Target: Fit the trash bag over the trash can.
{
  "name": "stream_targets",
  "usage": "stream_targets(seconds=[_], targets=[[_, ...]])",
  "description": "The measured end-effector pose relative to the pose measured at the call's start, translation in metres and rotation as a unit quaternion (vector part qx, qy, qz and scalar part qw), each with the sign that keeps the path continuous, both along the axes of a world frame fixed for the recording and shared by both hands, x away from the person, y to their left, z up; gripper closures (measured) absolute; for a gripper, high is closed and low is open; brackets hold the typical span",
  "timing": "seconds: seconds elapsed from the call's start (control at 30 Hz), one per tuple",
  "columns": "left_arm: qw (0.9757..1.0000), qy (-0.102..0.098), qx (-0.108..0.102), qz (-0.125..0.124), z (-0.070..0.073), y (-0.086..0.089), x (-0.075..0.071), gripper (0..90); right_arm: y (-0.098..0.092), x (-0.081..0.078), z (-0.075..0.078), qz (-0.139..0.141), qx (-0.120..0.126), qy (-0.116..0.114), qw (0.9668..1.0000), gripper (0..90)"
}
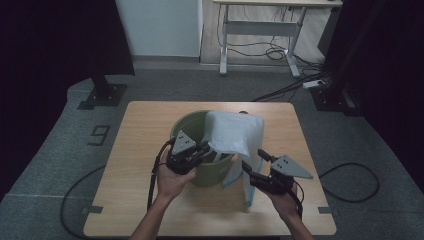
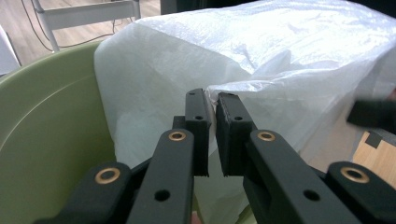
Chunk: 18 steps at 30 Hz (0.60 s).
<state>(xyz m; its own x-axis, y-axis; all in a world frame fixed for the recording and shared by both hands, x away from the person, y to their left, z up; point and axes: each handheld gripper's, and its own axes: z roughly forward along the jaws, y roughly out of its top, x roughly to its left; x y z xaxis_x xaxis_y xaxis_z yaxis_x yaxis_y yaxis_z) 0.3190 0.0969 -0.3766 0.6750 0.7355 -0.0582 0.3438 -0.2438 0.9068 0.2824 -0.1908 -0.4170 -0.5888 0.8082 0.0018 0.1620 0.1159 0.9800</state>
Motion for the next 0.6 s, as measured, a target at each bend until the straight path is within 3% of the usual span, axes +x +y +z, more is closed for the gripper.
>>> stream_targets(seconds=[0.03, 0.2, 0.33, 0.4, 0.47, 0.5, 0.53, 0.6], targets=[[1.0000, 0.002, -0.002, 0.000, -0.001, 0.002, 0.000, 83.3, -0.001, -0.007, -0.013, -0.004, 0.000, 0.010, 0.9999, 25.5], [1.0000, 0.003, -0.004, 0.001, 0.000, 0.002, 0.000, 83.0, 0.006, -0.010, -0.035, -0.011, -0.010, 0.026, 0.9996, 20.9], [1.0000, 0.004, -0.004, 0.001, -0.001, 0.001, 0.000, 82.8, 0.017, -0.007, -0.048, -0.024, -0.023, 0.037, 0.9988, 19.3], [1.0000, 0.009, -0.005, 0.002, -0.001, 0.001, 0.001, 82.5, 0.021, -0.001, -0.053, -0.029, -0.025, 0.053, 0.9979, 19.2], [0.9999, 0.009, -0.005, 0.002, -0.001, 0.002, 0.001, 82.4, 0.026, 0.005, -0.057, -0.035, -0.032, 0.063, 0.9969, 27.9], [0.9999, 0.009, -0.005, 0.002, -0.001, 0.002, 0.001, 82.4, 0.026, 0.005, -0.057, -0.035, -0.032, 0.063, 0.9969, 27.9], [1.0000, 0.008, -0.006, 0.002, -0.001, 0.003, 0.001, 82.3, 0.028, 0.009, -0.059, -0.036, -0.044, 0.053, 0.9970, 50.3], [0.9999, 0.008, -0.006, 0.001, -0.001, 0.004, 0.001, 82.2, 0.026, 0.011, -0.059, -0.038, -0.047, 0.045, 0.9971, 62.0]])
